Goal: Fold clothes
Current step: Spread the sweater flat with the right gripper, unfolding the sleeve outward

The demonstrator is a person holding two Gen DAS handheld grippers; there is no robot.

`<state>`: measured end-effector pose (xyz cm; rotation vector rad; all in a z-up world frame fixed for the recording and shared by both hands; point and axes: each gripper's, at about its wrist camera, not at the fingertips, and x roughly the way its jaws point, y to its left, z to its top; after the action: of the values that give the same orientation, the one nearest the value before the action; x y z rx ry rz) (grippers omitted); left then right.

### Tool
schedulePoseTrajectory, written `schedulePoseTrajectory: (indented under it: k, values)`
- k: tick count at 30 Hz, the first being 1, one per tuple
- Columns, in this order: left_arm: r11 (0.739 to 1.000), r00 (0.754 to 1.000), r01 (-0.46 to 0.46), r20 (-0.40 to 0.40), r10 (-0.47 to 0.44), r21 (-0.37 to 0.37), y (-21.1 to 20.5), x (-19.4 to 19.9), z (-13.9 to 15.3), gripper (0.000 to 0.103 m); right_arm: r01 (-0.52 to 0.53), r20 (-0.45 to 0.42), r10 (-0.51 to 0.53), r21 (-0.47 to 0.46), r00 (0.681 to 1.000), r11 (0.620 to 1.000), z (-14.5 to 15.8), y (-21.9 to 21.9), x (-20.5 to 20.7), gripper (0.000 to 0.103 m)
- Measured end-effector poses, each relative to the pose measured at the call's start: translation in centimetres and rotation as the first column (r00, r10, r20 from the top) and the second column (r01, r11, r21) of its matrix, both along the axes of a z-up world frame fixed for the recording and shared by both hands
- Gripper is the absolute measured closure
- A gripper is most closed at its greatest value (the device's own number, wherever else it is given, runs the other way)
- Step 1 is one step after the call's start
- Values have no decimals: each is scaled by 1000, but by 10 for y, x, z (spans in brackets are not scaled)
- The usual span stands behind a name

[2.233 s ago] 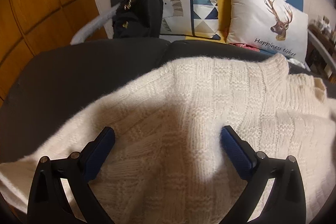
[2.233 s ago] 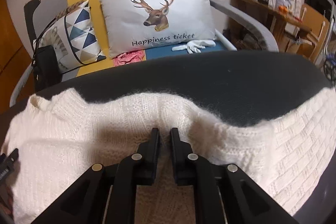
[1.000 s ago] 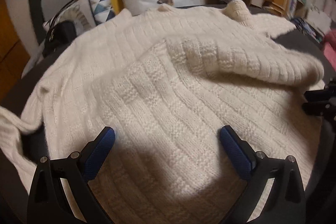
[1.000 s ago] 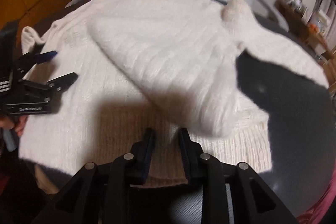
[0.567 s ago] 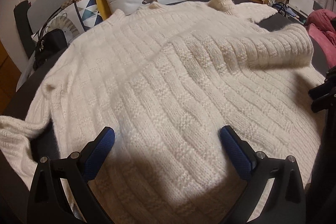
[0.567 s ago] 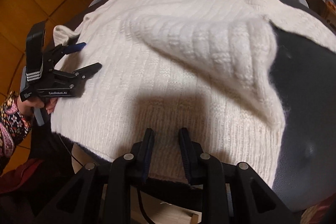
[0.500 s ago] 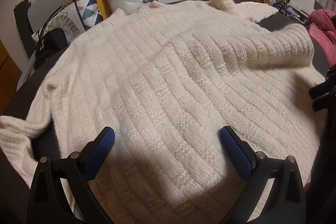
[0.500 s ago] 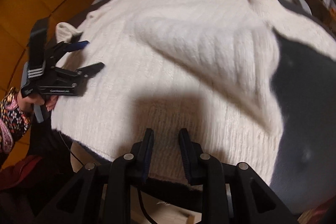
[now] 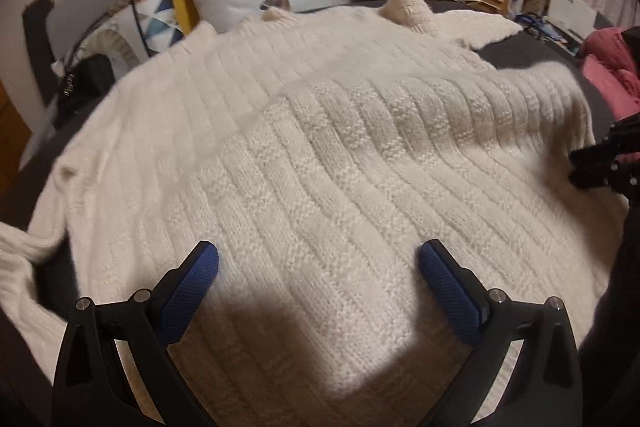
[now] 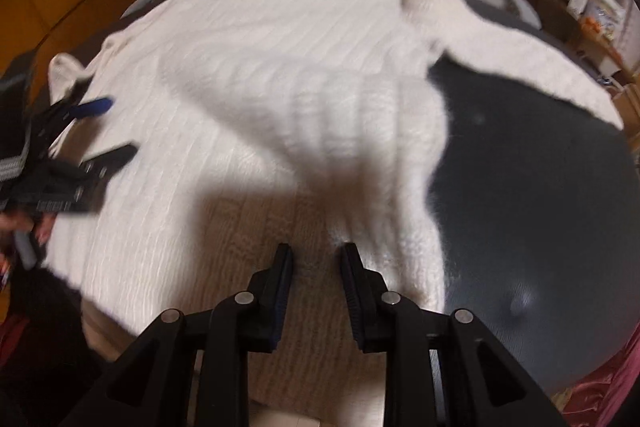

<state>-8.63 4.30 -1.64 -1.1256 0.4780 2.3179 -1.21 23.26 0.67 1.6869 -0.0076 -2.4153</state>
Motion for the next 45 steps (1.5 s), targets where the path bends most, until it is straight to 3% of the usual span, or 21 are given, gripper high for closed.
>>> schedulePoseTrajectory:
  k: [7,9,12,13,15,18,24,27,30,36,45]
  values:
    - [998,996,65,66,-65,2,-9,3,8,1,-102,81,107,-64,991,993,4,-2,11,77]
    - [999,996,50,75,-51,14,-11,0,14,1,-104,22,108,-125,994,987,19,5,6,77]
    - [997,999,-32,5,31,67,-16,-10,30,1,-15,-120,-9,-205,993,979,43,25,-7,77]
    - [996,998,-63,-26,65,64,-16,-15,32,1,15,-158,-45,-186,986,982,47,29,-14,77]
    - [991,987,-129,-88,132,40,-16,-25,35,1,75,-222,-86,-58,971,995,45,30,-33,80]
    - [975,970,-212,-137,201,-71,-9,-40,22,1,95,-245,-76,65,967,993,29,20,-65,88]
    - [967,966,-244,-109,235,-70,-5,-44,3,1,80,-172,-55,139,984,987,-11,2,-134,90]
    - [969,968,-243,-76,239,-45,-6,-47,0,1,96,-192,-59,193,980,976,-17,0,-153,90]
    - [967,967,-254,-32,253,-10,-6,-55,0,1,138,-212,-96,191,973,972,-21,12,-162,92]
    - [969,969,-248,-15,247,-11,9,-70,-3,1,208,-234,-169,152,958,966,-23,38,-171,92]
    - [973,973,-229,6,229,1,15,-93,-5,0,270,-283,-217,165,934,949,-23,46,-170,92]
